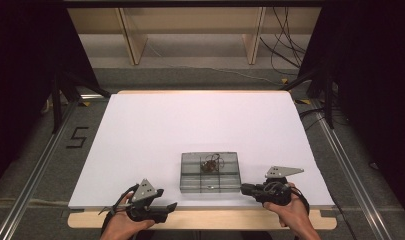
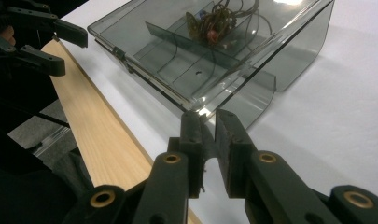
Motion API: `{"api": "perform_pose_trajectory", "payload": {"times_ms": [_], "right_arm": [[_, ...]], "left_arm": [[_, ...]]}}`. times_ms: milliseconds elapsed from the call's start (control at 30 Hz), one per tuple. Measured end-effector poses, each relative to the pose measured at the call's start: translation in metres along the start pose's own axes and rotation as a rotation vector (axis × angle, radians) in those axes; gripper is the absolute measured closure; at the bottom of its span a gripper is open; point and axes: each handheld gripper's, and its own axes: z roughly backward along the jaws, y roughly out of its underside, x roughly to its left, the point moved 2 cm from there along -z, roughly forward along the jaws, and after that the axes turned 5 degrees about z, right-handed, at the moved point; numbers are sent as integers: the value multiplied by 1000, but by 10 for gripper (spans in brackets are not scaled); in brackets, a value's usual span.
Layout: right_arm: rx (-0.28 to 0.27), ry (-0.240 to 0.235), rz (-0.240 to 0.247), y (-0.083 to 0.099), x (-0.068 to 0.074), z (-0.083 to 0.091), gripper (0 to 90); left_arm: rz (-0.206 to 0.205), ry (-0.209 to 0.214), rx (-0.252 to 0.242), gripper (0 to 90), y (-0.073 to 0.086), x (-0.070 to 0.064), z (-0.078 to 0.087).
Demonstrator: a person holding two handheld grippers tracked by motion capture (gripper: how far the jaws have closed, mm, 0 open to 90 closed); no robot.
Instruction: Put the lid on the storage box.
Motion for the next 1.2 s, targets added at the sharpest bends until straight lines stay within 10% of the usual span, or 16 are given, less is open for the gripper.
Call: {"api": "perform_pose_trajectory", "payload": {"times_ms": [300,667,933,1200], "right_arm": [[10,-17,-17,1,0,0,771],[-70,99,-32,0,-6,18,371],[-106,132,-68,3,-2,22,280],[-87,144,33,8,6,24,251]], "left_arm": [[-4,4,4,328,-1,0,0],[-7,-11,-1,325,0,3,-1],[3,-12,-17,323,1,2,-2],[1,-9,-21,320,2,2,-2]]}}
